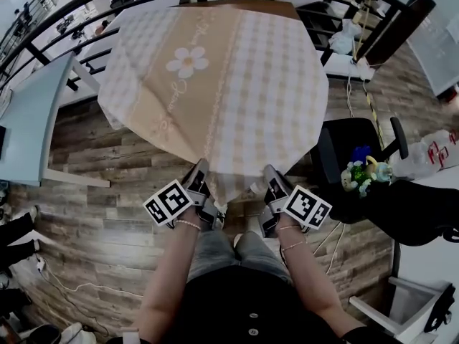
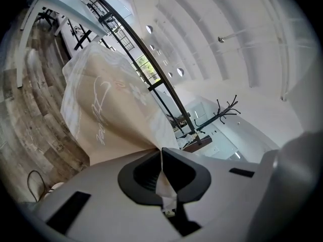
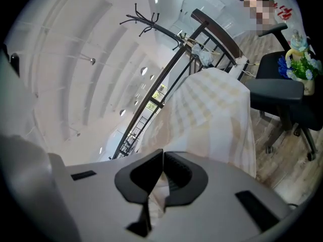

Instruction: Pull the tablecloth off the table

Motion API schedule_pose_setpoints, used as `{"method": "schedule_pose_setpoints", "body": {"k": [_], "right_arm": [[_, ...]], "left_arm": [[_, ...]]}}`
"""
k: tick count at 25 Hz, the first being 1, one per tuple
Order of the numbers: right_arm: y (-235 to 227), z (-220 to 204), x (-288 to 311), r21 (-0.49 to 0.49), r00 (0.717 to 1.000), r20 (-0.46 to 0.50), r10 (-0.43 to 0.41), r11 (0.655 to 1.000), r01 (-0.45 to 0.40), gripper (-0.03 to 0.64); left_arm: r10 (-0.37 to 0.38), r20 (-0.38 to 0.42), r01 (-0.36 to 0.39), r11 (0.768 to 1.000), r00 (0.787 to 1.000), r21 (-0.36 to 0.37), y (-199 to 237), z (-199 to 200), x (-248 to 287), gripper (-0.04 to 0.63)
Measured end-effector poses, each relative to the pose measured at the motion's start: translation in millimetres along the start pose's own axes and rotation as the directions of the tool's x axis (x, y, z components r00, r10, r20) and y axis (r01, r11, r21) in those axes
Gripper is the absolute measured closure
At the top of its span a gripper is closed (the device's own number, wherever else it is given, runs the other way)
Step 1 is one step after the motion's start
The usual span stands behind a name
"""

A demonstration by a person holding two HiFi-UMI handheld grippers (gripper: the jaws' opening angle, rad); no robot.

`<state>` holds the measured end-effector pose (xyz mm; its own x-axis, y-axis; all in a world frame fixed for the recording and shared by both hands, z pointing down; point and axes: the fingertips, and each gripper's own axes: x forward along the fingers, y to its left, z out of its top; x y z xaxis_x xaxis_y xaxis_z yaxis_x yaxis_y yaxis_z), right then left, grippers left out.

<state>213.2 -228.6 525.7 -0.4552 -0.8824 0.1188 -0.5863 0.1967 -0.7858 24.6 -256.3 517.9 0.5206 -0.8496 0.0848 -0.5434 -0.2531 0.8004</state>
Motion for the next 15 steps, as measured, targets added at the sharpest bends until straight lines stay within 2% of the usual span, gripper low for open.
{"method": "schedule_pose_setpoints", "body": {"k": [15], "right_arm": [[5,-24,-76,-0.044,0.998,-0.035,0.056,0.997,-0.057,0.589]], "left_arm": [[-0.005,0.028,0.004,0.999,1.0,0.034,-28,-60,-72,0.578]]}}
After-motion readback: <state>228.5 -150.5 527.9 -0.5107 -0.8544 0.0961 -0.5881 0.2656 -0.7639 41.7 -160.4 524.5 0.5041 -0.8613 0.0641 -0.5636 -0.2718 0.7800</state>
